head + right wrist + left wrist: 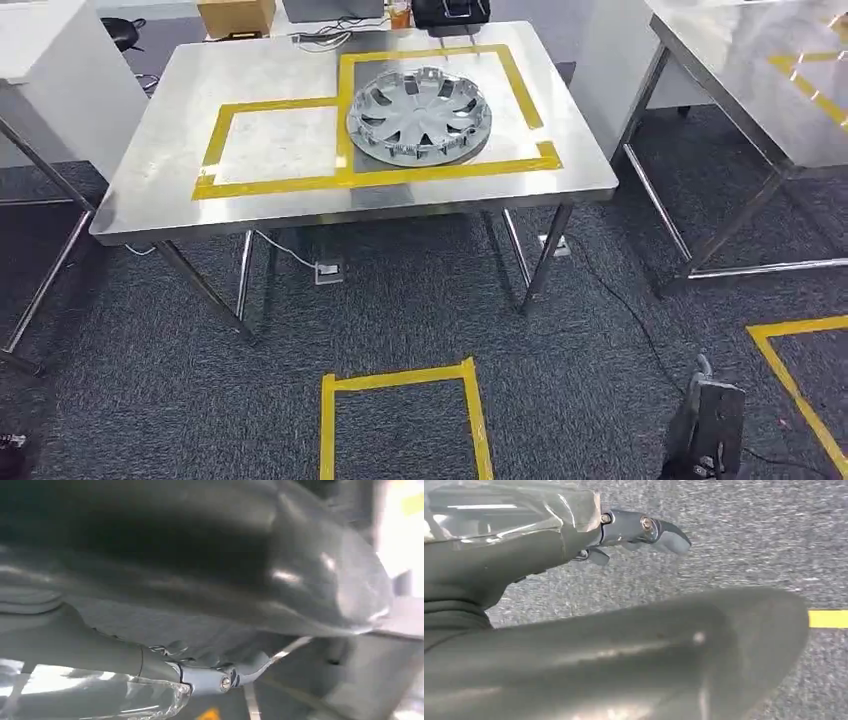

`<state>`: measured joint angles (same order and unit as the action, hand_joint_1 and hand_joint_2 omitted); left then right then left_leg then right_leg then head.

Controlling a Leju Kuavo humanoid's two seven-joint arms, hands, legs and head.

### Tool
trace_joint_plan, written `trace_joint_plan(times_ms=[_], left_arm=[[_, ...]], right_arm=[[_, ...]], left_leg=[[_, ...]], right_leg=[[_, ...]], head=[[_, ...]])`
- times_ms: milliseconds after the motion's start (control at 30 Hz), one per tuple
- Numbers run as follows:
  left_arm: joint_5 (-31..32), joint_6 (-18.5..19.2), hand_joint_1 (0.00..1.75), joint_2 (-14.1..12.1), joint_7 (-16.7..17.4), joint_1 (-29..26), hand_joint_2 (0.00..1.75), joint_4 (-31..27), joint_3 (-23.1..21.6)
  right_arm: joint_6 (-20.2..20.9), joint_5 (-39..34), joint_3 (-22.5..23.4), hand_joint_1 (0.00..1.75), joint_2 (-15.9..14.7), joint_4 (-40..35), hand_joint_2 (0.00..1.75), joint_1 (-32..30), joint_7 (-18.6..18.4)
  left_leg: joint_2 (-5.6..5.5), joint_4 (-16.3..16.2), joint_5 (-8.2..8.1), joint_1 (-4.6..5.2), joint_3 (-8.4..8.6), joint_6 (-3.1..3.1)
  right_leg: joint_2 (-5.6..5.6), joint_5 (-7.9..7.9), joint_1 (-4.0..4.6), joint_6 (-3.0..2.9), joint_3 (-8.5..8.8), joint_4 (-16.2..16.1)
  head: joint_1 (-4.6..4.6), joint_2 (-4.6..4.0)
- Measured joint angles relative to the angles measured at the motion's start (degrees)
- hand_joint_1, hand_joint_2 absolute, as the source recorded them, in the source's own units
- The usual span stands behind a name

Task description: Take the parts from the cabinet and place them on the table.

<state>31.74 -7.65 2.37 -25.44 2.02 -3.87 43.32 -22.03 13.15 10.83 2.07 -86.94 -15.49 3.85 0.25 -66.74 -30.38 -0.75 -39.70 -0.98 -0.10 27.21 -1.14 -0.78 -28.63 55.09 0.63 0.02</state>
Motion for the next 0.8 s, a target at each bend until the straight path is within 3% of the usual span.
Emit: trace_joint_plan(times_ms=[33,67,100,133,200,233,267,367,400,433,467,533,567,600,633,667,700,733,767,800], left_arm=[[0.0,-0.22,0.0,-0.03,-0.02,0.29,0.0,0.33,0.07],[0.11,-0.35,0.0,-0.14,-0.04,0.59,0.0,0.57,0.11],[0.31,-0.61,0.0,-0.16,0.04,0.96,0.0,0.81,0.13],[0.79,-0.88,0.0,-0.14,0.39,1.35,0.0,0.94,0.13],[1.46,-1.03,0.0,-0.09,1.31,2.25,0.0,1.01,0.13],[1.97,-1.01,0.0,-0.07,2.01,2.68,0.0,1.01,0.13],[2.1,-0.87,0.0,-0.05,2.67,2.87,0.0,0.94,0.11],[2.93,0.55,0.0,0.74,6.04,2.6,0.0,-1.58,0.09],[3.02,0.98,0.0,1.24,6.87,2.43,0.0,-2.54,0.09],[2.99,1.38,0.0,1.74,7.94,2.42,0.0,-3.63,0.09],[2.93,1.75,0.0,2.05,8.72,2.27,0.0,-4.75,0.09],[2.4,2.25,0.0,2.86,10.25,1.82,0.0,-7.15,-0.07],[2.12,2.38,0.0,3.25,10.75,1.64,0.0,-8.11,-0.15],[1.86,2.6,0.0,3.58,11.1,1.49,0.0,-8.83,-0.19],[1.81,2.69,0.0,3.8,11.47,1.36,0.0,-9.53,-0.22],[1.66,2.77,0.0,4.1,11.85,1.23,0.0,-10.21,-0.31],[1.23,2.84,0.0,4.34,12.19,1.12,0.0,-10.84,-0.5],[0.77,2.86,0.0,4.56,12.54,1.07,0.0,-11.41,-0.81],[0.48,2.91,0.0,4.85,12.74,1.03,0.0,-11.8,-1.14],[-0.02,2.93,0.0,4.85,12.94,1.01,0.0,-12.26,-1.6]], right_arm=[[0.2,0.78,1.0,0.0,0.42,1.88,0.0,0.34,-0.51],[0.55,1.5,1.98,0.0,0.75,3.85,0.0,0.65,-0.99],[0.75,2.37,3.01,0.0,1.1,5.97,0.0,0.98,-1.49],[1.05,3.33,4.12,0.0,1.34,8.27,0.0,1.28,-2.13],[1.45,5.15,6.22,0.0,1.84,12.46,0.0,1.59,-3.22],[1.77,6.04,7.11,0.0,2.01,13.97,0.0,1.6,-3.46],[1.88,6.77,7.71,0.0,2.15,15.04,0.0,1.71,-3.46],[3.35,10.96,10.92,0.0,2.76,20.74,0.0,3.0,-3.46],[3.76,12.21,12.01,0.0,2.89,22.34,0.0,3.03,-3.7],[4.29,13.96,13.04,0.0,3.11,24.2,0.0,3.11,-3.96],[4.79,15.55,13.85,0.0,3.24,25.84,0.0,3.45,-4.25],[5.64,18.24,15.75,0.0,3.37,29.4,0.0,4.55,-4.86],[6.06,18.94,16.67,0.0,3.39,30.97,0.0,4.95,-5.06],[6.36,19.37,17.32,0.0,3.43,32.3,0.0,5.25,-5.27],[6.87,19.7,17.93,0.0,3.46,33.68,0.0,5.47,-5.56],[7.37,19.96,18.46,0.0,3.43,35.1,0.0,5.84,-5.82],[8.04,20.22,19.02,0.0,3.41,36.57,0.0,6.35,-5.97],[8.96,20.53,19.63,0.0,3.28,38.1,0.0,7.05,-6.19],[9.78,20.71,20.1,0.0,3.0,39.39,0.0,7.72,-6.45],[10.74,20.82,20.58,0.0,3.0,40.98,0.0,8.15,-6.52]], left_leg=[[0.0,-4.53,-2.36,-0.01,-0.98,-0.23],[0.0,-7.42,-2.83,-0.03,-1.2,-0.3],[0.0,-8.0,-1.83,-0.03,-0.4,-0.25],[0.0,-6.52,0.07,-0.03,1.42,-0.14],[-0.19,2.16,3.26,-0.01,8.27,0.34],[-0.68,7.65,2.07,0.03,11.9,0.68],[-0.82,10.43,0.93,0.38,13.75,0.97],[-0.65,11.13,1.3,0.97,13.09,2.12],[-0.46,11.74,2.0,0.65,12.46,2.88],[-0.28,11.73,2.63,0.63,12.38,3.39],[-0.3,11.72,3.13,0.65,11.78,3.94],[-0.16,11.65,4.37,1.02,10.11,4.31],[-0.07,11.59,4.99,1.24,9.23,4.41],[-0.03,11.51,5.58,1.41,8.39,4.47],[-0.03,11.35,6.05,1.51,7.6,4.48],[-0.03,11.08,6.49,1.62,6.78,4.43],[-0.04,10.73,6.81,1.67,6.11,4.35],[-0.01,10.33,7.11,1.67,5.58,4.22],[0.1,10.09,7.43,1.93,5.04,3.87],[0.22,10.19,8.03,1.74,4.94,3.56]], right_leg=[[0.0,-0.66,0.12,0.02,-0.7,0.08],[-0.01,-1.25,0.14,0.08,-1.53,0.14],[0.0,-1.83,0.17,0.24,-2.08,0.23],[0.01,-2.34,0.18,0.42,-2.88,0.32],[0.03,-3.34,0.18,0.85,-4.22,0.56],[0.0,-3.73,0.16,1.19,-4.51,0.67],[-0.02,-4.04,0.44,1.51,-4.85,0.71],[0.04,-5.73,0.12,2.81,-5.41,0.41],[0.05,-5.59,0.23,3.09,-5.57,0.58],[0.07,-4.05,0.0,2.83,-6.27,1.67],[0.07,-1.35,-0.01,2.36,-7.36,4.48],[0.07,4.39,-0.01,1.62,-10.54,14.18],[0.06,5.65,-0.02,1.77,-11.38,18.05],[0.07,5.3,-0.02,2.24,-11.03,19.49],[0.07,4.07,0.0,2.79,-9.52,18.44],[0.06,2.3,0.13,3.26,-6.84,14.97],[0.06,0.99,0.25,3.35,-3.4,10.01],[0.02,1.11,0.52,2.76,0.63,4.01],[-0.05,2.63,0.89,1.98,3.01,0.15],[0.0,2.55,0.93,1.94,2.74,-0.16]], head=[[0.04,0.0],[0.0,0.0],[0.02,0.0],[0.02,0.0],[0.0,0.0],[0.02,0.0],[0.0,0.0],[0.0,0.0],[-0.07,0.0],[-0.09,0.0],[-0.4,0.0],[-0.48,0.0],[-0.5,0.0],[-0.46,0.0],[-0.48,0.0],[-0.48,0.0],[-0.48,0.0],[-0.48,0.0],[-0.44,0.0],[-0.35,0.0]])
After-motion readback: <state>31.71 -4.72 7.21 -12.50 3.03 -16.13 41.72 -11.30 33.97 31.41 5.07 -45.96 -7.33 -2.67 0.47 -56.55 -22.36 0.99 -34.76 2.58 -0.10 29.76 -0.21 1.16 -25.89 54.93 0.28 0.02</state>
